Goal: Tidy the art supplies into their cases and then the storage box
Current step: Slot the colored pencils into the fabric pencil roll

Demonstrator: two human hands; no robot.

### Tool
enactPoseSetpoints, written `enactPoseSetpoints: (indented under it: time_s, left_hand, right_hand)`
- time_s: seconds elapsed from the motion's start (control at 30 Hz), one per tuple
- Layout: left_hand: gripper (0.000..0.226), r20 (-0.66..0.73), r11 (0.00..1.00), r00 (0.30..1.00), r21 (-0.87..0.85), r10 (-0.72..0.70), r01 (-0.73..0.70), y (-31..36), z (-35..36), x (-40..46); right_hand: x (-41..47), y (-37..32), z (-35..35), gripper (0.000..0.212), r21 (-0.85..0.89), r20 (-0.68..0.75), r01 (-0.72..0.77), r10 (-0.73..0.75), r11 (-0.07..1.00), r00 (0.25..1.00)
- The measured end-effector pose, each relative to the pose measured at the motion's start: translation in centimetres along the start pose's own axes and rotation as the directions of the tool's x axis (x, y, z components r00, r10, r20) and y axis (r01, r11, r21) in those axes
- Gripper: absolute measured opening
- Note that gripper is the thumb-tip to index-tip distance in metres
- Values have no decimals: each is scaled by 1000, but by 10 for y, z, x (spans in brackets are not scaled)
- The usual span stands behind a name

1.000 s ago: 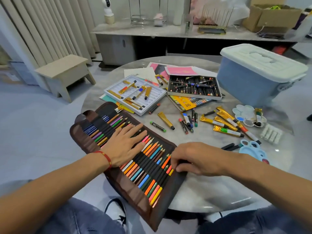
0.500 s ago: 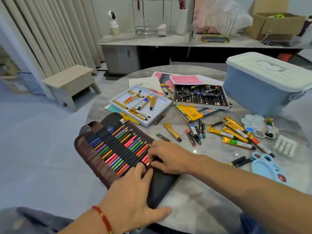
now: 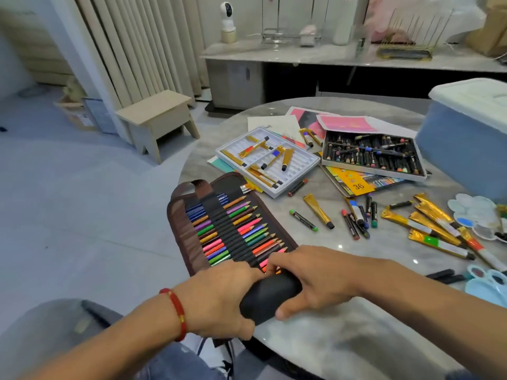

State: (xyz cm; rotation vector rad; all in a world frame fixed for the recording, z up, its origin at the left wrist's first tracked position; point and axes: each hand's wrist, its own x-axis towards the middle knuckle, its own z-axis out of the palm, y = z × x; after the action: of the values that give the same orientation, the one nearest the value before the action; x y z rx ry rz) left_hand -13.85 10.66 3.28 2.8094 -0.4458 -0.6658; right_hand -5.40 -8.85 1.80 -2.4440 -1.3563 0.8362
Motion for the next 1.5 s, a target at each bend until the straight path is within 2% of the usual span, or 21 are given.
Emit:
enactPoseSetpoints:
  time_s: [0.07, 0.1, 0.2, 0.27, 0.33, 0.4, 0.47, 0.57, 0.7, 0.77, 0.87, 0.97, 1.0, 1.07, 1.1, 1.13, 1.17, 1.3, 1.37, 1.43, 1.5]
  left_hand:
    - [60, -57, 962, 997, 264, -53, 66, 0, 9, -9]
    - [59, -51, 953, 995, 287, -82, 93, -2, 15, -12]
    - [51, 49, 990, 996, 121, -78, 72, -17, 17, -12]
    - [48, 134, 998, 989, 6, -62, 62, -30, 10, -10]
    - [50, 202, 992, 976, -83, -81, 100, -39, 2, -7]
    - [53, 224, 985, 969, -110, -104, 131, -44, -3, -5]
    - [54, 219, 987, 969, -83, -115, 136, -45, -5, -7]
    - [60, 119, 995, 988, -15, -94, 96, -44, 0, -9]
    - [51, 148, 983, 980, -105, -133, 149, -54, -4, -6]
    - [55, 122, 982, 982, -109, -142, 156, -62, -7, -6]
    - [65, 87, 982, 986, -117, -140, 150, -68, -3, -9]
    - [60, 156, 976, 983, -178, -95, 123, -68, -3, -12]
    - [57, 198, 973, 977, -199, -80, 120, -69, -5, -12]
    - [52, 271, 955, 961, -264, -61, 135, -75, -10, -13]
    - [49, 291, 942, 955, -299, -61, 151, -78, -13, -13]
    - [48, 302, 933, 951, -317, -71, 171, -80, -14, -14]
    - [48, 306, 935, 948, -300, -92, 188, -82, -16, -15]
    - [60, 201, 947, 958, -206, -206, 247, -85, -19, -15]
    - [65, 129, 945, 965, -210, -229, 252, -86, -19, -12]
    - [63, 127, 906, 961, -321, -246, 275, -90, -21, -9]
    - [61, 146, 805, 949, -504, -278, 313, -97, -25, -7]
  right_hand:
    - [6, -3, -3, 52, 101, 40, -22, 18, 995, 999]
    - [9, -5, -4, 52, 141, 47, -31, 25, 989, 999]
    - [13, -8, -1, 52, 152, -11, -9, 11, 988, 1000]
    - [10, -10, 5, 60, -68, -119, 95, -103, 993, 988]
    - [6, -13, 14, 74, -292, -167, 162, -217, 943, 962]
    - [6, -14, 21, 76, -350, -192, 177, -256, 920, 947]
    - [11, -15, 21, 65, -267, -233, 178, -242, 947, 942]
    - [22, -12, 9, 47, -176, -203, 195, -230, 965, 952]
    - [42, -6, -10, 46, -117, -94, 175, -186, 978, 978]
    - [49, -2, -13, 43, -46, -67, 154, -157, 987, 985]
    - [49, 5, -12, 45, 183, -133, 59, -35, 981, 990]
    - [49, 3, -10, 40, 354, -62, 12, 10, 935, 998]
    - [47, 0, -10, 39, 315, -62, 30, -11, 949, 998]
    - [40, -9, -7, 46, 17, -123, 104, -102, 994, 987]
    - [36, -14, -3, 53, -153, -162, 138, -163, 979, 973]
    - [32, -20, 0, 59, -245, -196, 163, -213, 956, 957]
    - [30, -23, 3, 61, -240, -222, 171, -225, 956, 949]
    - [41, -15, -1, 46, 177, -228, 109, -67, 978, 971]
    - [49, -5, -3, 40, 270, -279, 80, -1, 959, 960]
    - [51, 0, 0, 43, 167, -364, 61, 4, 984, 931]
    - [46, -3, 11, 63, -95, -422, 20, -59, 995, 905]
